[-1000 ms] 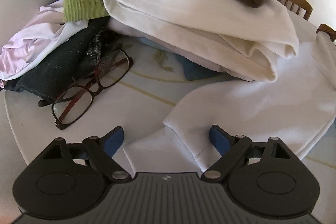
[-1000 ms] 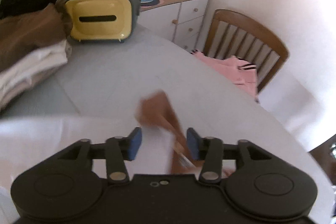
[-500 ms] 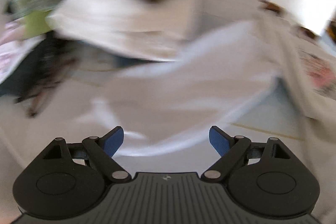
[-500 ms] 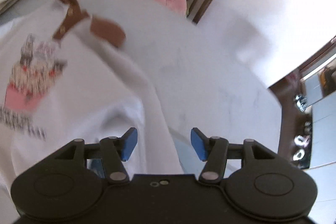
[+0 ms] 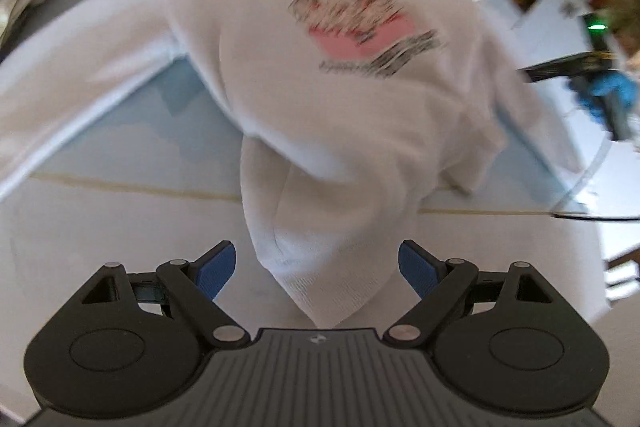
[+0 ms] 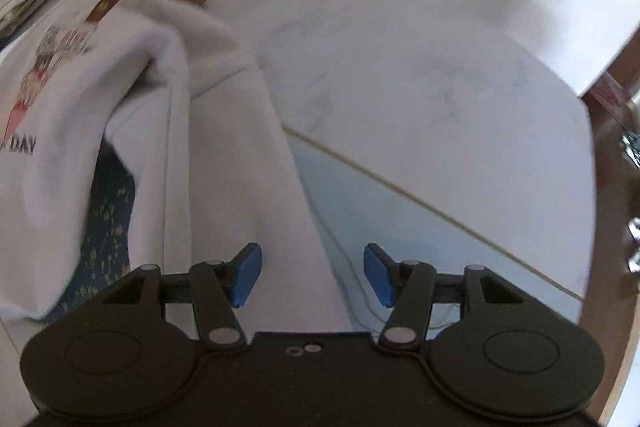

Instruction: Fold clothes

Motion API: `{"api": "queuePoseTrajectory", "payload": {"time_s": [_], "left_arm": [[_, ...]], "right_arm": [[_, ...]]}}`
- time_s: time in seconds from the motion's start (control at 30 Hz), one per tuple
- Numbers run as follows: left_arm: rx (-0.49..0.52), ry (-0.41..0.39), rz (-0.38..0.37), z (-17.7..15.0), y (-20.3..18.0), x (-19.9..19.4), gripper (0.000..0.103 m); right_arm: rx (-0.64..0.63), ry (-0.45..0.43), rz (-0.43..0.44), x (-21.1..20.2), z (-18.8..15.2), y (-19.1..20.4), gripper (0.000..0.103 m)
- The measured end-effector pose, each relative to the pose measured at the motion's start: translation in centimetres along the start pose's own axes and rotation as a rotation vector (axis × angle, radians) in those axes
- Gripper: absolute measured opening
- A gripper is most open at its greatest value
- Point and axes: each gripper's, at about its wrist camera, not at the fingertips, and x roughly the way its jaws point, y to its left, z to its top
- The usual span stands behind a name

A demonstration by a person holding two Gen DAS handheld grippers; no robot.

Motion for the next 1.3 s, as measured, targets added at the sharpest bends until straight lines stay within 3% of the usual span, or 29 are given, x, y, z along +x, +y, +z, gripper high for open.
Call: {"api": "queuePoseTrajectory", "payload": {"time_s": [0.27,0.4,0.57,0.97,1.17,1.3], "left_arm": [[-0.12,0.014,0.198,-0.1,-1.0,1.3,0.089],[-0.14,0.018,0.234,0.1,-0.8,1.7,0.089],[-0.139,0.03,0.257,0.5,-1.0,1.8,0.089],[-0.122,0.042,0.276,1.2,-0.9,2.1,0.091],[-0.073,0.024,0.272,1.3,-1.2,1.6,0.09],[0.075,-0.003,0.271,1.0,-2.1,0.2,0.09]], "right_arm": [[-0.01,-0.043,0.097,-0.4,0.0,-0.1,0.103],[-0.103,-0.08,-0.009,0.1,1.2,-1.1,0.103],[-0.168,-0.116,-0.188,1.7,6.2,-5.6,0.103],[-0.298,-0.123,-0.317,6.1,12.4,-7.1,0.103],[-0.266,-0.169,-0.26,2.1,10.2,-6.0,0.103],[-0.305,-0.202,-0.192,-2.0,6.4,-3.4,0.103]]}}
